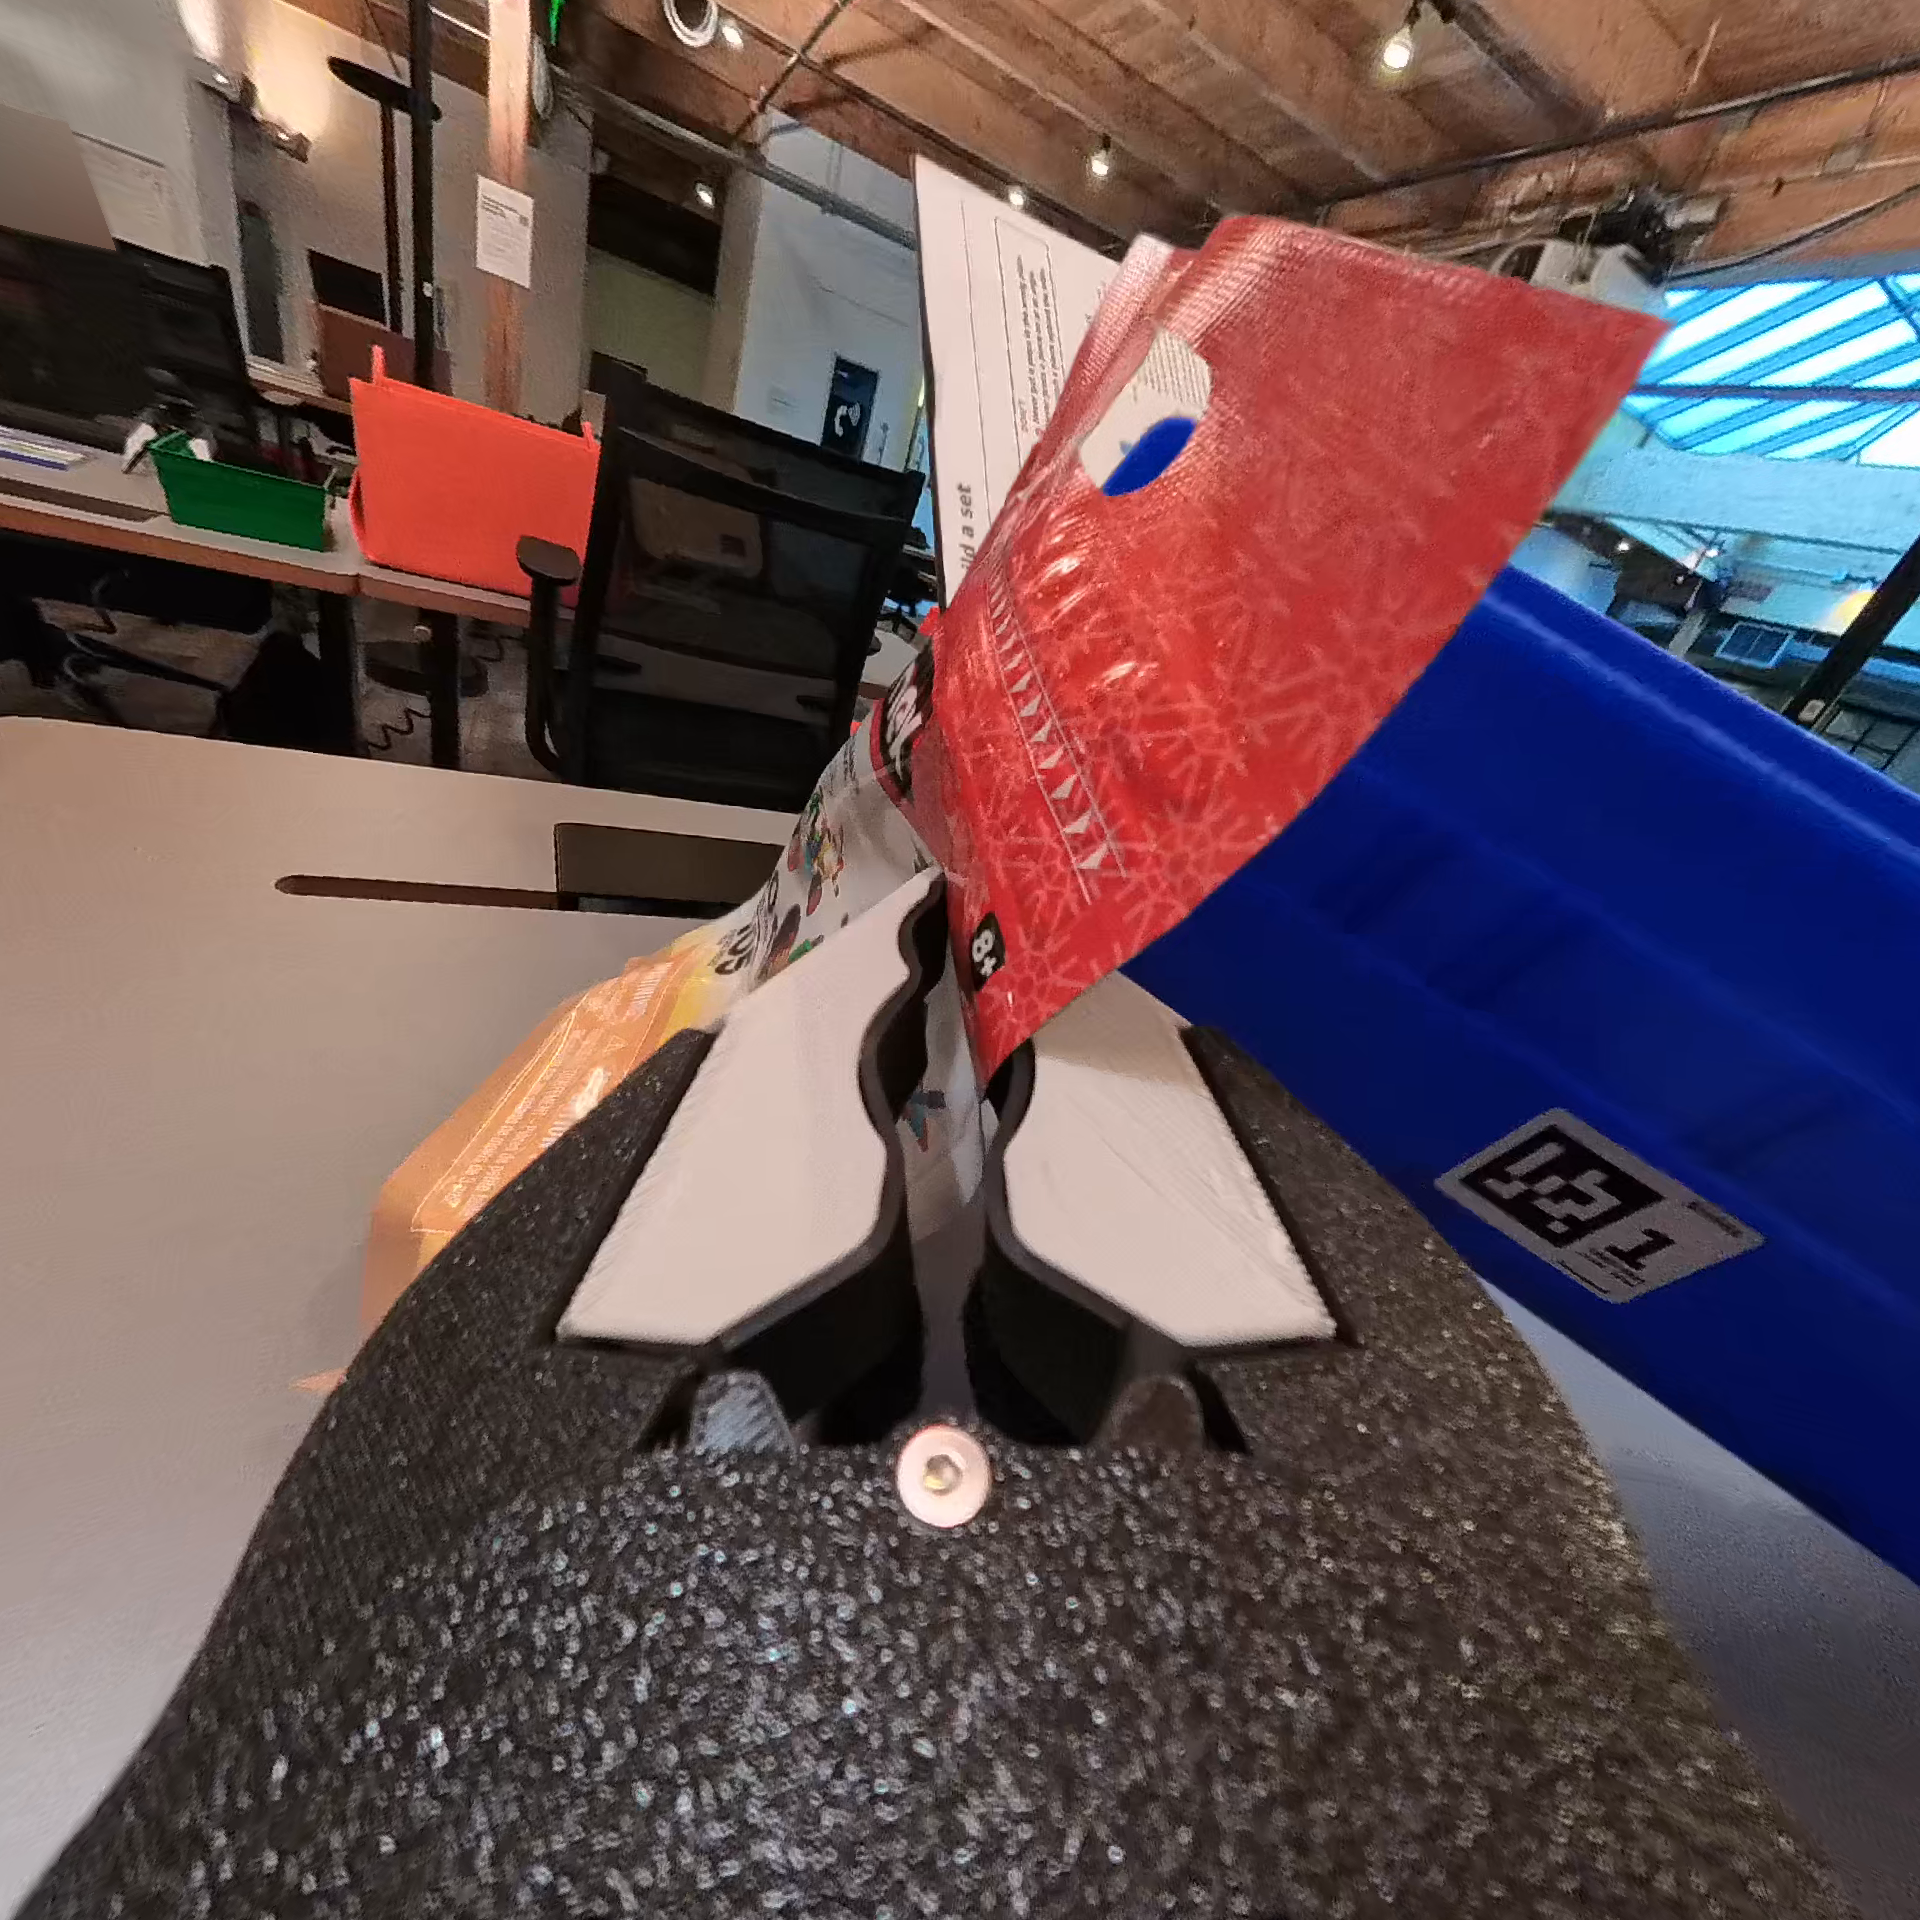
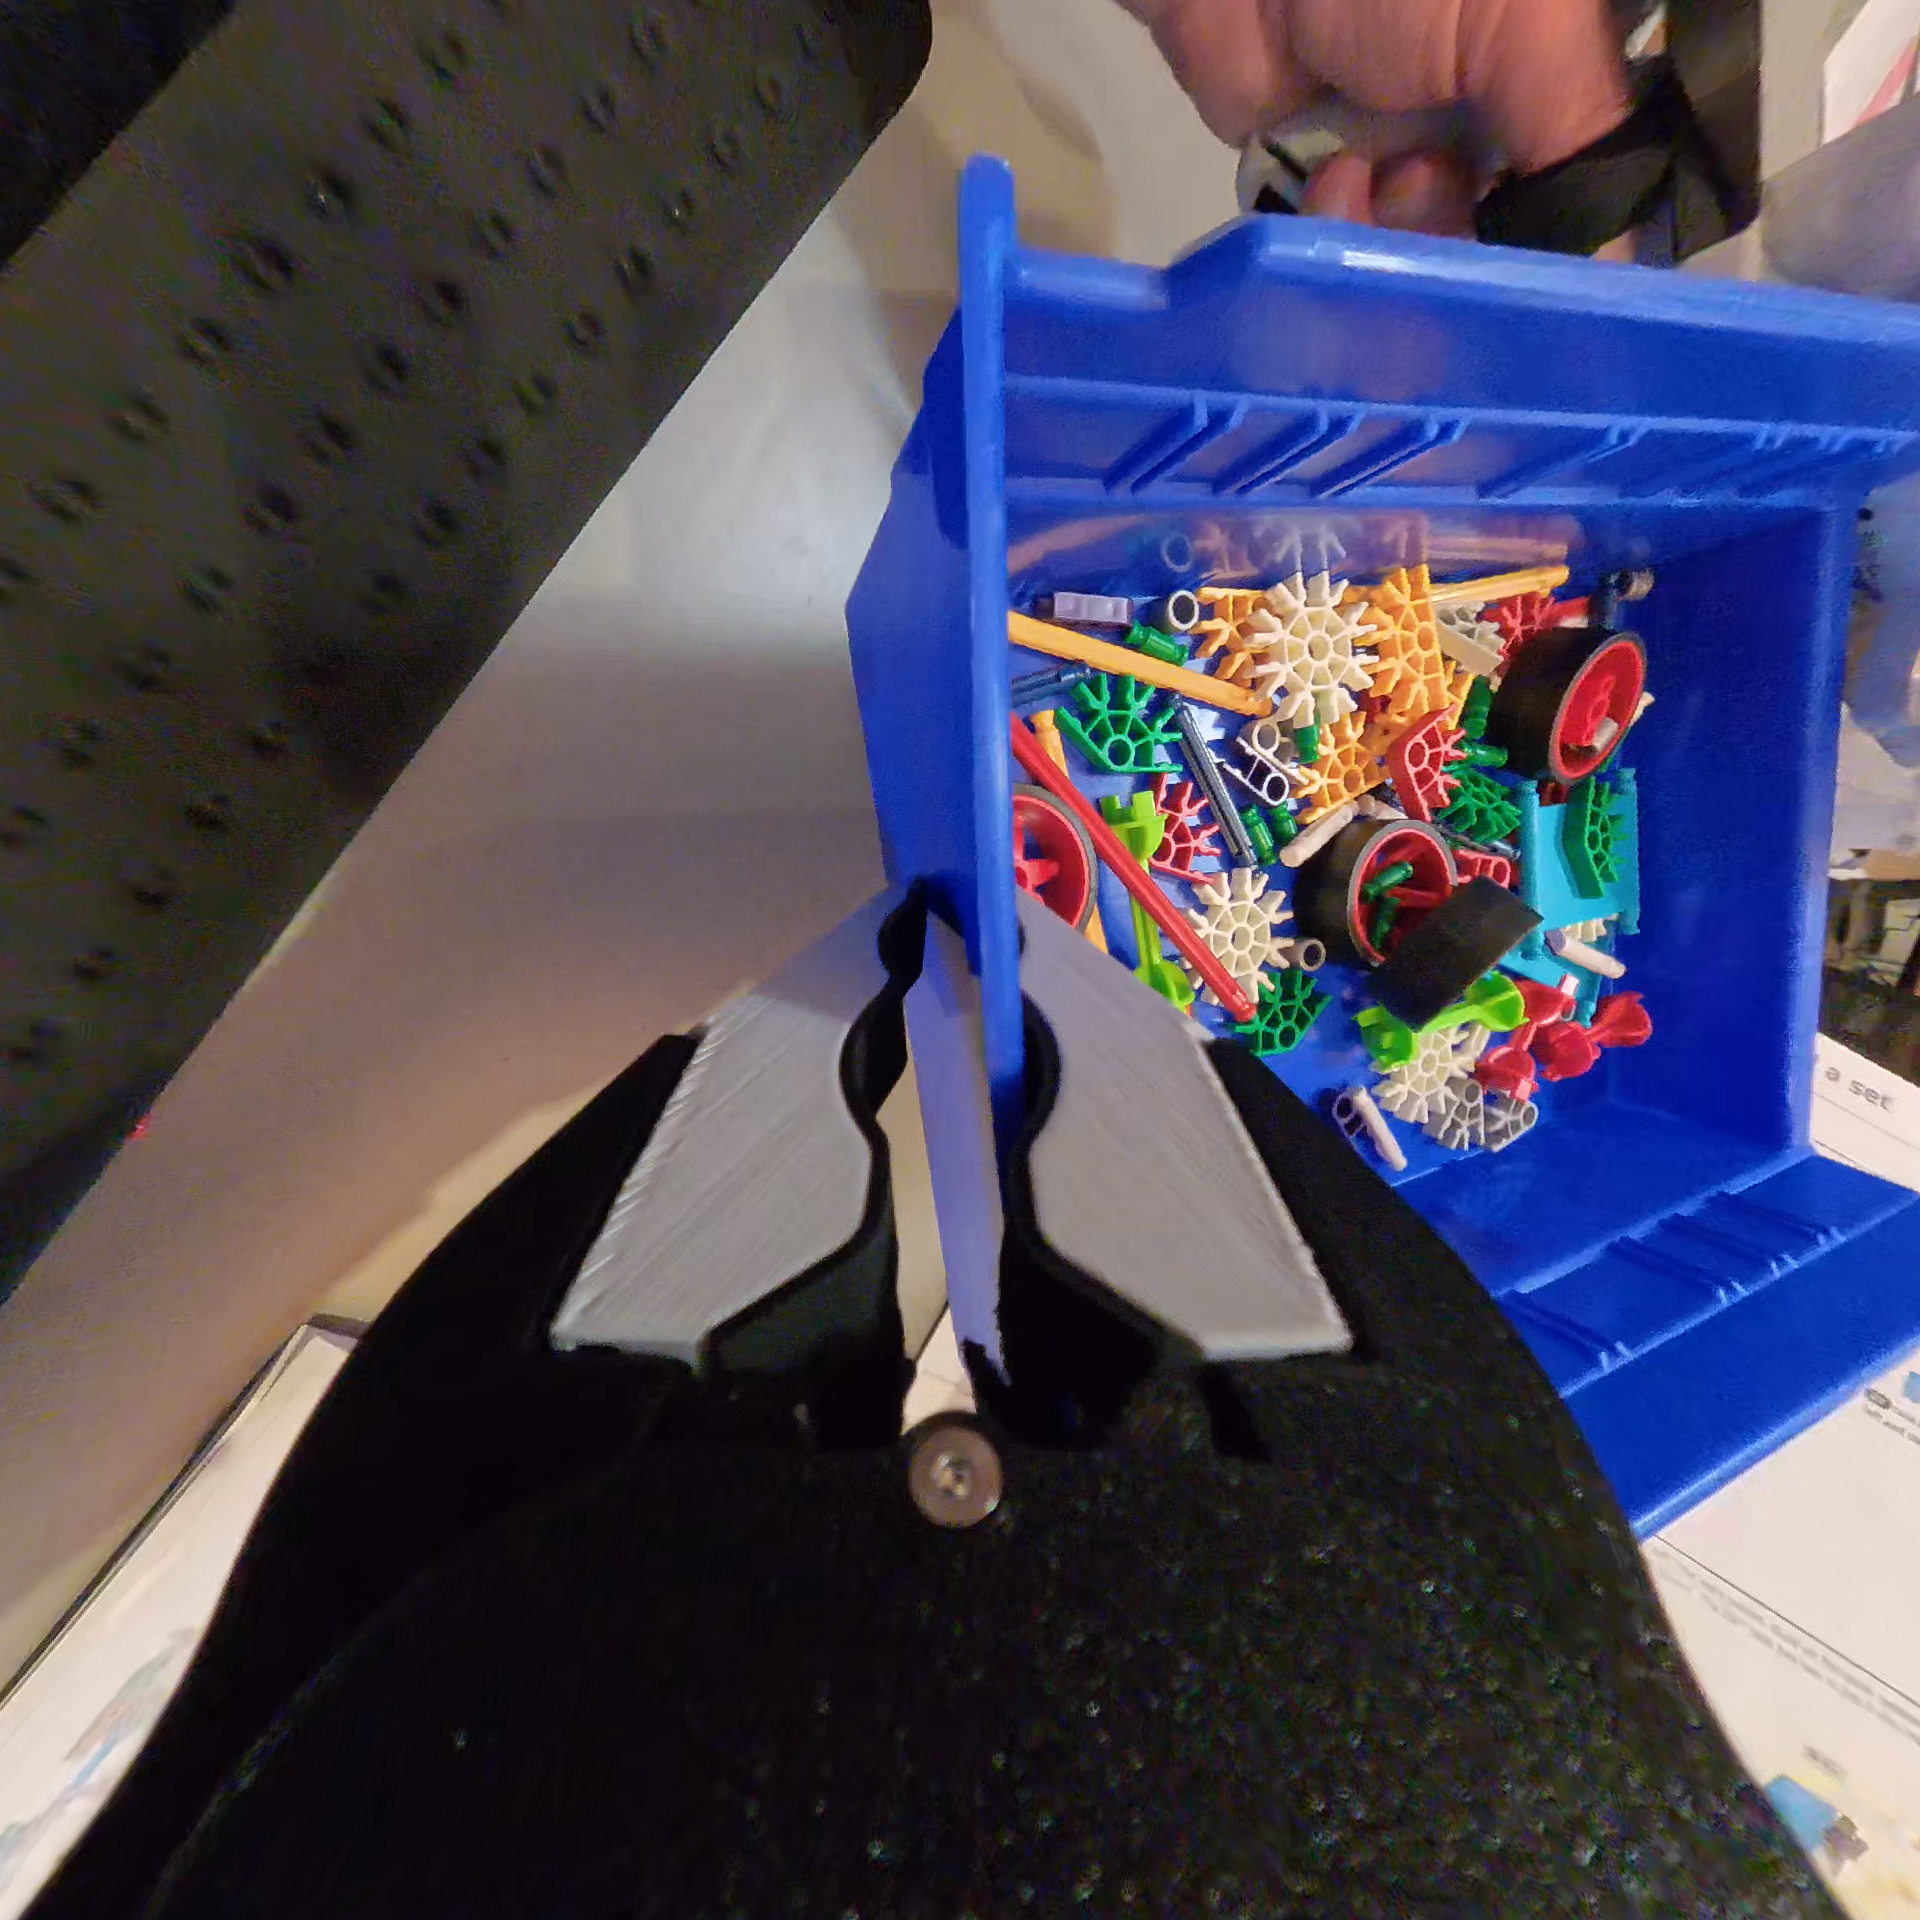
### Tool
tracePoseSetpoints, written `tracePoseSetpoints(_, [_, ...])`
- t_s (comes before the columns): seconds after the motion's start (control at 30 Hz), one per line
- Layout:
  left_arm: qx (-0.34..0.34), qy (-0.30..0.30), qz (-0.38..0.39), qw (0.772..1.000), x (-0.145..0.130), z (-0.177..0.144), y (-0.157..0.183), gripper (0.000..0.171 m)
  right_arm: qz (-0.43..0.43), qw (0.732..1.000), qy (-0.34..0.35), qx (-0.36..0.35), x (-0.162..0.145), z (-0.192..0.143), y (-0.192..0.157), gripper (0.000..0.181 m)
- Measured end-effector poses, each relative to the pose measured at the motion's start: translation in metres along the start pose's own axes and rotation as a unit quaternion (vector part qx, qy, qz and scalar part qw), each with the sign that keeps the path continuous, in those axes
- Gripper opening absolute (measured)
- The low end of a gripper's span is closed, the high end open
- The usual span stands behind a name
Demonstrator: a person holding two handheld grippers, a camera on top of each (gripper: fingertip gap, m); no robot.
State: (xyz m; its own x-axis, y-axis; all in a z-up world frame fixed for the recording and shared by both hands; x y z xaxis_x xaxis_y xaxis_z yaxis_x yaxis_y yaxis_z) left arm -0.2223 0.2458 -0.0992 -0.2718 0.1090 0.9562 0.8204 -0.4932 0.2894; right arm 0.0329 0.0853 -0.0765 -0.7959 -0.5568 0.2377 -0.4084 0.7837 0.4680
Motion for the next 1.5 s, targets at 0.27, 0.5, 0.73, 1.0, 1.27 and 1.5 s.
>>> tracePoseSetpoints(0.27, [0.000,-0.010,0.022,1.000,-0.003,0.008,0.010,0.000,-0.005,1.000,0.004,-0.014,0.006,-0.007,0.000,0.005])
tracePoseSetpoints(0.5, [0.003,-0.006,0.016,1.000,-0.005,0.009,0.013,0.000,-0.004,0.999,-0.026,0.027,-0.006,-0.002,-0.002,0.004])
tracePoseSetpoints(0.73, [-0.014,0.016,-0.014,1.000,-0.003,0.006,0.014,0.000,-0.006,0.997,-0.052,0.059,-0.018,0.002,-0.009,0.003])
tracePoseSetpoints(1.0, [-0.029,0.019,-0.005,0.999,-0.006,0.004,0.017,0.000,-0.009,0.993,-0.079,0.085,-0.019,0.001,-0.007,0.003])
tracePoseSetpoints(1.27, [0.017,0.004,0.083,0.996,-0.010,-0.002,0.008,0.000,0.002,0.993,-0.075,0.094,-0.015,0.002,-0.018,0.003])
tracePoseSetpoints(1.5, [-0.003,-0.033,0.136,0.990,-0.018,-0.005,0.009,0.000,0.012,0.991,-0.045,0.126,-0.005,0.011,-0.063,0.005])
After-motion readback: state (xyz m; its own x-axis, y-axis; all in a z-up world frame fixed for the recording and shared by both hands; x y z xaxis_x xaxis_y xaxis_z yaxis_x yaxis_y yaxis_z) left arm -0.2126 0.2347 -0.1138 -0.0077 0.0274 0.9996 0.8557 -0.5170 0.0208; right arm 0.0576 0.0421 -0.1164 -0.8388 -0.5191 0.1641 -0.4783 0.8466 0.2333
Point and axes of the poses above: each gripper's, where its closed fingertips meet, z out along the fingers, x out of its top, y = z × x across the jaws, the point moved 6 cm from there along -z, back along the fingers, and after that the axes turned 7 degrees about x, right-handed, at the moved point
